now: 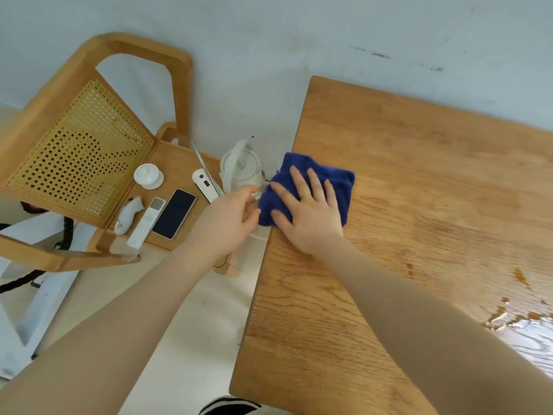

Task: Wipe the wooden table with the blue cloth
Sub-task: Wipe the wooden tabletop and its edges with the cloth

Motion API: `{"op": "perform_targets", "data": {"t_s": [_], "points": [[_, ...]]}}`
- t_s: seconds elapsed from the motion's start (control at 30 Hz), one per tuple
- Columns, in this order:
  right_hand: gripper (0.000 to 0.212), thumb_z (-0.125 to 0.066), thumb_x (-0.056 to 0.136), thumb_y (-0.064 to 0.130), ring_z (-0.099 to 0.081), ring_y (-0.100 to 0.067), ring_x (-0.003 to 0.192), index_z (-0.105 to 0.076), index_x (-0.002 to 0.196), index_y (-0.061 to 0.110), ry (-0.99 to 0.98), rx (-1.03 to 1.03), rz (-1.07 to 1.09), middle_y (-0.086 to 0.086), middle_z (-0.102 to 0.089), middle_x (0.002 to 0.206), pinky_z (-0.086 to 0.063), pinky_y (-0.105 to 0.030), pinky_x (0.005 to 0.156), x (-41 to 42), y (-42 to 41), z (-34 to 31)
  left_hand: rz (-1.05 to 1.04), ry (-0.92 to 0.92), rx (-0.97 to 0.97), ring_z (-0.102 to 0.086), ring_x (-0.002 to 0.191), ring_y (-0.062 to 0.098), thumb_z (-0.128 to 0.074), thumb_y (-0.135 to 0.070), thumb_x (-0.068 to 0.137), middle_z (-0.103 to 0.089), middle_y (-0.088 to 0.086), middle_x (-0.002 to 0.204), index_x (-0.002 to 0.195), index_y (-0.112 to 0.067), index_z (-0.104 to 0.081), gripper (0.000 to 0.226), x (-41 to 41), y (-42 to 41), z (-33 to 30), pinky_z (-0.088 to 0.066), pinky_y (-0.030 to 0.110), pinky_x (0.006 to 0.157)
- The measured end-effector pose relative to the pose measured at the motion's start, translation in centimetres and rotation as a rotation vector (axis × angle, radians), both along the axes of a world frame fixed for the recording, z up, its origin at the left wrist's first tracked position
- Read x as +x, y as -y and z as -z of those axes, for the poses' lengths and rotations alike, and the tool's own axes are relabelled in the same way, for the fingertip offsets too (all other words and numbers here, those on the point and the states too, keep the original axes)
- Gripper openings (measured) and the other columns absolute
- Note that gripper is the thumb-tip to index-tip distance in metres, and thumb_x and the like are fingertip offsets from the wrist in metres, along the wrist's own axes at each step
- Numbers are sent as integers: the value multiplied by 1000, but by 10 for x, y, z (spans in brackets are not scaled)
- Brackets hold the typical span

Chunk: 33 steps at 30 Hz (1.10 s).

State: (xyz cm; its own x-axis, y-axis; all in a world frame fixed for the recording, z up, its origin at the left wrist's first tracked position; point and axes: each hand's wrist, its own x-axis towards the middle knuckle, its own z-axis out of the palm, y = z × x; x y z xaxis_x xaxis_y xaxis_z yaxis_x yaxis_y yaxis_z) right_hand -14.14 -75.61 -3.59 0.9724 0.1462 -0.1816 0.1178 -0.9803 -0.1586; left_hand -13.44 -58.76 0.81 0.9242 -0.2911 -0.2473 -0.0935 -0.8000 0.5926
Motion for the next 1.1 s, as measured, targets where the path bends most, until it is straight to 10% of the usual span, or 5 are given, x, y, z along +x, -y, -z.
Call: {"op": "perform_targets", "data": {"t_s": [0.3, 0.6, 1.1], "points": [[58, -25, 92, 58, 0, -24, 145, -11, 146, 43, -15, -15, 85, 4, -4, 159, 2, -45, 115, -8, 30, 4, 206, 182, 144, -25, 138, 22, -50, -31, 93, -34, 6, 147, 142, -13, -34, 55, -2, 24, 11, -24, 37, 112], [61, -15, 87, 50, 2, -29, 145, -6, 147, 42, 20, -30, 54, 0, -1, 159, 1, -50, 114, -65, 41, 3, 400, -47, 382, 7, 145, 21, -72, -64, 59, 14, 6, 157, 148, -10, 10, 132, -22, 41, 11, -6, 32, 116], [61, -11, 87, 52, 3, -28, 145, 1, 146, 44, 14, -86, 106, 1, 3, 159, 0, -49, 115, -74, 79, 2, 448, -28, 511, 10, 145, 23, -75, -67, 46, 23, 10, 154, 146, -8, 17, 148, -12, 60, 8, -3, 34, 116]]}}
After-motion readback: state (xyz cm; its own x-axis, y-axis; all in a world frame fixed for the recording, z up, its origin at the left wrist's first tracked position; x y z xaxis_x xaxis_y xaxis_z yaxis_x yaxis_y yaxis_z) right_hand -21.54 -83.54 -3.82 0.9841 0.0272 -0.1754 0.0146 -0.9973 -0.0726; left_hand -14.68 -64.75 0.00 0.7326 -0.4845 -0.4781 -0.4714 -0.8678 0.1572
